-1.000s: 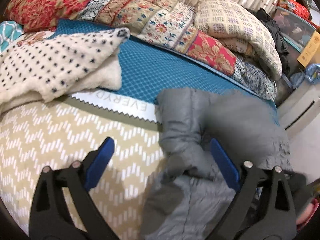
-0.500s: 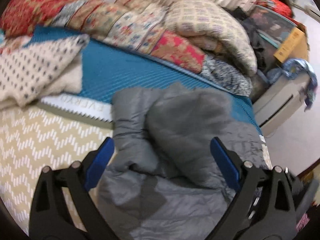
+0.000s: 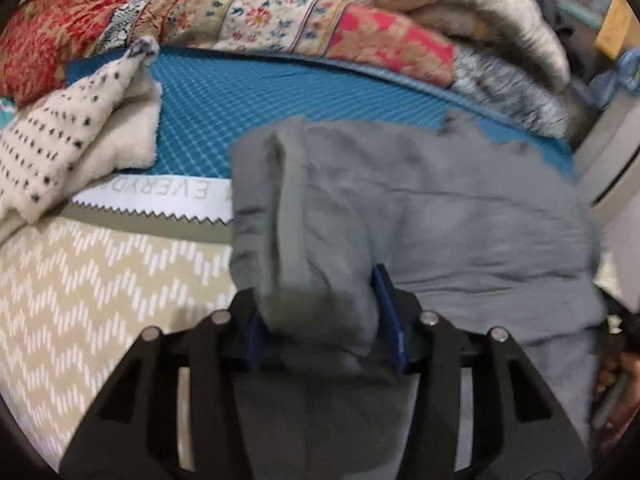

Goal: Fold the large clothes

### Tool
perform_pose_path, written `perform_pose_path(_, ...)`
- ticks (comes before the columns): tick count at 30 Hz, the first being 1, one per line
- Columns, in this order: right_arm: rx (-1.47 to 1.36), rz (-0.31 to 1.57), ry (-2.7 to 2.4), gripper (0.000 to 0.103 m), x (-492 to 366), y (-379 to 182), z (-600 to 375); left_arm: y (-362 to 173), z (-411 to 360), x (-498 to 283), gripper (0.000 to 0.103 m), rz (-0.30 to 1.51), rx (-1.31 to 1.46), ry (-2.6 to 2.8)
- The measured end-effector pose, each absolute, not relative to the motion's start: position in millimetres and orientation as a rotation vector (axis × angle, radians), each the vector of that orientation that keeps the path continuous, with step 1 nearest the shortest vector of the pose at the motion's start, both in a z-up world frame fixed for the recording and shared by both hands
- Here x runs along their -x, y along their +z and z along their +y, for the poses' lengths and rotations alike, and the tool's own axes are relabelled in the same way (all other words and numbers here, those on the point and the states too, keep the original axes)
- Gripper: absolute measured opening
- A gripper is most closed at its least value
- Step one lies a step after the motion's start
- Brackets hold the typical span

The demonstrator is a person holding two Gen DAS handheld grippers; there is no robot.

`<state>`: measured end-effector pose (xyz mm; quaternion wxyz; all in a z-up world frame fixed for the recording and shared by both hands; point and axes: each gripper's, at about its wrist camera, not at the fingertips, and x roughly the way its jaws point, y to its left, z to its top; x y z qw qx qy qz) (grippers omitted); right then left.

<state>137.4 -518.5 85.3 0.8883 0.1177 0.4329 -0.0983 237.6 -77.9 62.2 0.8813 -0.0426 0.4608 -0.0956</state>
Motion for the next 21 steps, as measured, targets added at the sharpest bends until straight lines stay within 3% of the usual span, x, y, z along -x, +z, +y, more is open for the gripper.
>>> perform_pose_path(6,-0.163,0.87,-0.229,0.02,-135.4,83.4,-507.0,33.7,-100.4,-238.7,0.054,0.927,-0.082,-0.136)
perform_pose_path(21,-0.148,0.833,-0.246,0.019,-122.1,81.0,-510.9,28.3,-92.8,-233.0,0.07,0.894,-0.057,-0.081)
